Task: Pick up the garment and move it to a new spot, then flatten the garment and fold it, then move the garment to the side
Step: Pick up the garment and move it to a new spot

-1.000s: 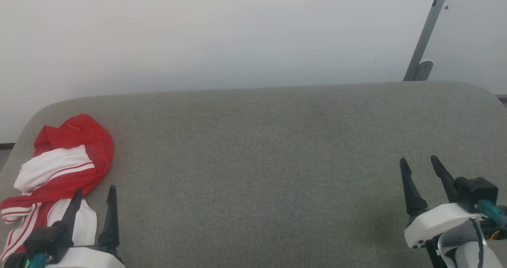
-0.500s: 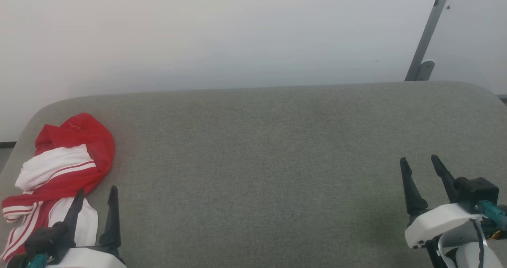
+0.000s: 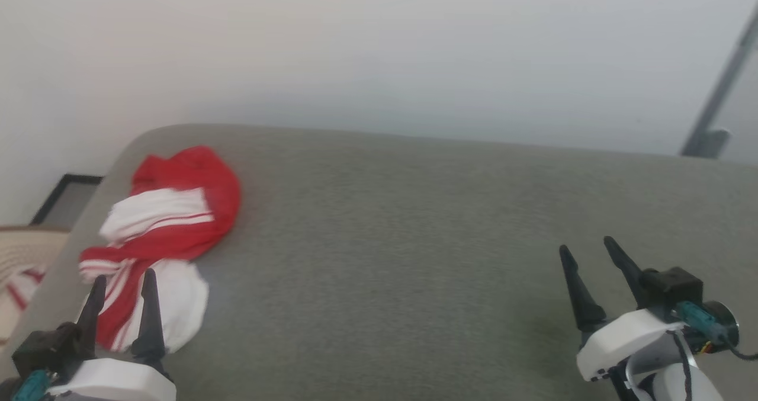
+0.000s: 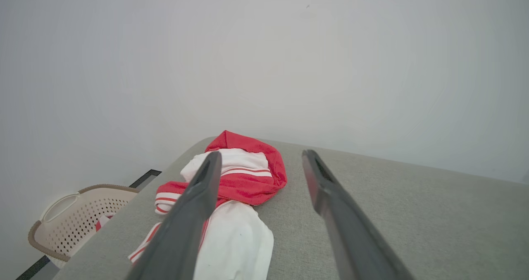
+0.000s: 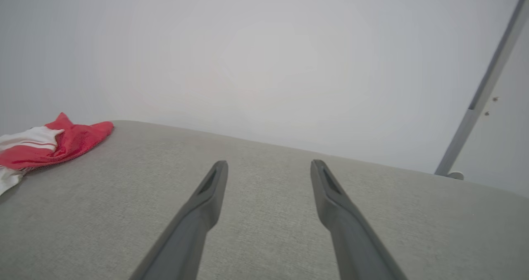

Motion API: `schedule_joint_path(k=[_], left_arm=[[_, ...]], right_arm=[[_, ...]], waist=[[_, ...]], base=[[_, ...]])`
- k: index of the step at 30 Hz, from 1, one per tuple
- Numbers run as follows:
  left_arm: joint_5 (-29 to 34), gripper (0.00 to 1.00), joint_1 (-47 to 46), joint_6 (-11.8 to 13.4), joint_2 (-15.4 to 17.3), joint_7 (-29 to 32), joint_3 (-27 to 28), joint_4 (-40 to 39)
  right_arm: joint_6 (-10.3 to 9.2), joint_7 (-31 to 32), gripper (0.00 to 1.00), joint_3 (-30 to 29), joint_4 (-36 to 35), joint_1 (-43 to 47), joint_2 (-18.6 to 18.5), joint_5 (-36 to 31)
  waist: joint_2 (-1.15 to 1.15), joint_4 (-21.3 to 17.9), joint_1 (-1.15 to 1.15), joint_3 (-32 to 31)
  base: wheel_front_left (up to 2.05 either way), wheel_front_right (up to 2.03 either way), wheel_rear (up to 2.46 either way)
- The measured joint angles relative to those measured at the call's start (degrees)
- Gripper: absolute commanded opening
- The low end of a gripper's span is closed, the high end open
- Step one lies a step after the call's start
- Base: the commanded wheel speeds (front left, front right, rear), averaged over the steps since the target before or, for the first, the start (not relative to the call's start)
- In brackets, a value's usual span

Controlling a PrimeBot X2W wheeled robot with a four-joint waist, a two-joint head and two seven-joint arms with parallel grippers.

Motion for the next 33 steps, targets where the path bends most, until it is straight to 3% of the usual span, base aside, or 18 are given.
schedule_joint_path(k=[10, 17, 33], left_arm=[[-0.16, 1.00, 1.16, 1.51, 1.09, 2.72, 0.48, -3.35], [-0.94, 1.00, 2.47, 2.40, 1.44, 3.80, 1.43, -5.68], [-4.11, 1.00, 1.44, 2.60, 1.62, 6.94, 1.77, -6.83]], right_arm=[[0.00, -0.13, 1.00, 5.58, 2.36, -2.97, 0.76, 1.32], [0.00, -0.65, 1.00, 8.15, 4.13, -4.86, 1.24, 1.93], [0.00, -1.96, 1.00, 8.06, 6.12, -6.37, 0.18, 2.31]], waist=[[0.00, 10.69, 0.00, -1.12], [0.00, 16.08, 0.00, -1.61], [0.00, 16.72, 0.00, -0.88]], base=[[0.00, 0.00, 0.00], [0.00, 0.00, 0.00], [0.00, 0.00, 0.00]])
